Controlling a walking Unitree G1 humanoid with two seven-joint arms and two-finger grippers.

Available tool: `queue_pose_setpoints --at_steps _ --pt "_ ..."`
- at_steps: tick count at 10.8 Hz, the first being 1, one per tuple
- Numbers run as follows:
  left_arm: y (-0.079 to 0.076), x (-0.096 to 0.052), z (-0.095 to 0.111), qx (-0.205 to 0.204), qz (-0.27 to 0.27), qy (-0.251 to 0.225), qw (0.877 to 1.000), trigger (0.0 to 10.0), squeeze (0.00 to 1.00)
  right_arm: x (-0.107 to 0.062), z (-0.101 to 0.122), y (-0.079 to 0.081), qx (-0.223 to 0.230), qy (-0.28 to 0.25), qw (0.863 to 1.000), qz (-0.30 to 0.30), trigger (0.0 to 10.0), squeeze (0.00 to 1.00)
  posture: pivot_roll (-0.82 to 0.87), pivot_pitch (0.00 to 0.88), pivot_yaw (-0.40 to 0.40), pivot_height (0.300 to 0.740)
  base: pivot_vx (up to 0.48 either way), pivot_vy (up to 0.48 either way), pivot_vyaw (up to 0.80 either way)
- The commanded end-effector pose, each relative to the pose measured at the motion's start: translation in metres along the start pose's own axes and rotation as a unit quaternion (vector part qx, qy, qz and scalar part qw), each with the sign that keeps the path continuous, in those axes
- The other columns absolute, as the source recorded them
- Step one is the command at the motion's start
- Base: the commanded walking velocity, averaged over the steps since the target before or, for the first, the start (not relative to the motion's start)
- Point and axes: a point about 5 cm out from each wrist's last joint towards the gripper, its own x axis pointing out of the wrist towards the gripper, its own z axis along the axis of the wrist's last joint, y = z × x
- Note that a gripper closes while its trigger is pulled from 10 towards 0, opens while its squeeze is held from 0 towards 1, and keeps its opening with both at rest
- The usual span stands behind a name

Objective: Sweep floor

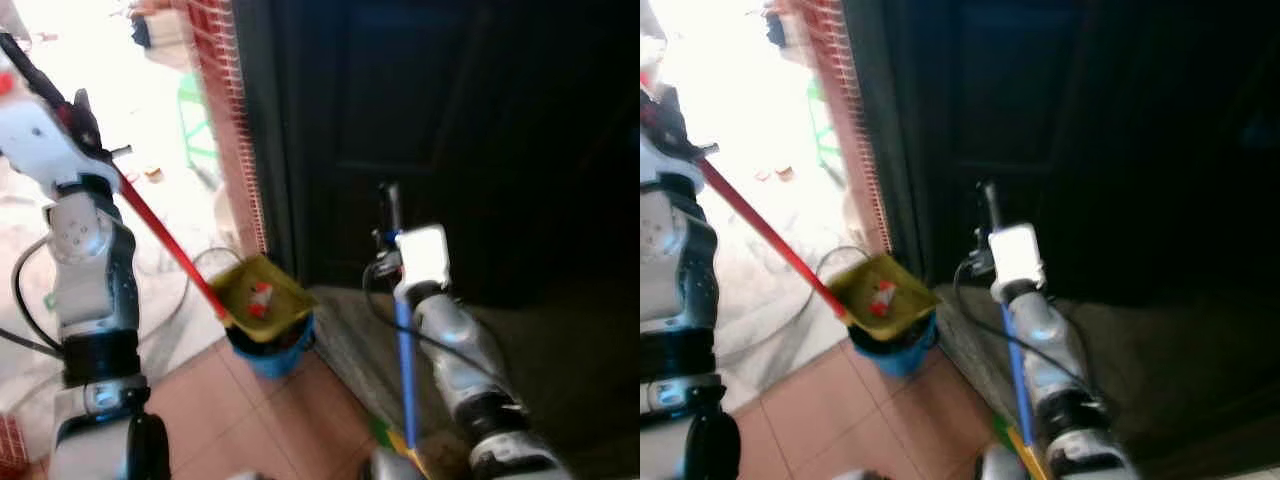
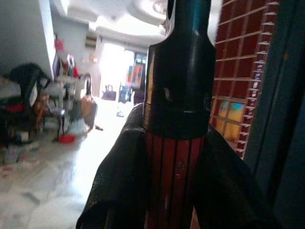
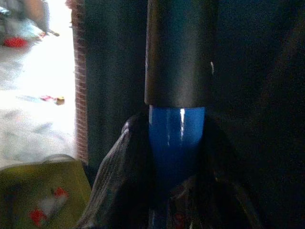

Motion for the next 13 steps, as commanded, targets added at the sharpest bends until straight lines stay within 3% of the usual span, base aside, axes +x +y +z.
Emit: queue_pose_setpoints --at_steps 1,5,9,11,13 --pt "0.002 0.005 0.017 -0.012 0.005 -0.04 0.999 10.0 0.0 0.006 0.012 0.005 -0.015 -0.026 0.999 0.014 10.0 0.0 -0.09 0.0 0.047 0.74 0.0 0.442 0.0" --pt "0.0 0.005 0.015 0.002 0.001 -0.039 0.999 10.0 0.0 0.006 0.012 0.004 -0.016 -0.023 0.999 0.015 10.0 0.0 -0.09 0.0 0.047 0.74 0.0 0.46 0.0" --pt "-0.015 -0.006 0.017 0.044 -0.031 -0.078 0.996 10.0 0.0 0.007 0.013 0.005 -0.017 -0.025 0.999 0.017 10.0 0.0 -0.09 0.0 0.046 0.74 0.0 0.0 0.0" --pt "-0.028 -0.012 0.012 0.045 -0.047 -0.077 0.995 10.0 0.0 0.007 0.013 0.006 -0.016 -0.026 0.999 0.016 10.0 0.0 -0.09 0.0 0.047 0.74 0.0 0.0 0.0" --pt "-0.03 -0.012 0.012 0.045 -0.053 -0.078 0.995 10.0 0.0 0.007 0.013 0.005 -0.017 -0.026 0.999 0.015 10.0 0.0 -0.09 0.0 0.049 0.74 0.0 0.0 0.0"
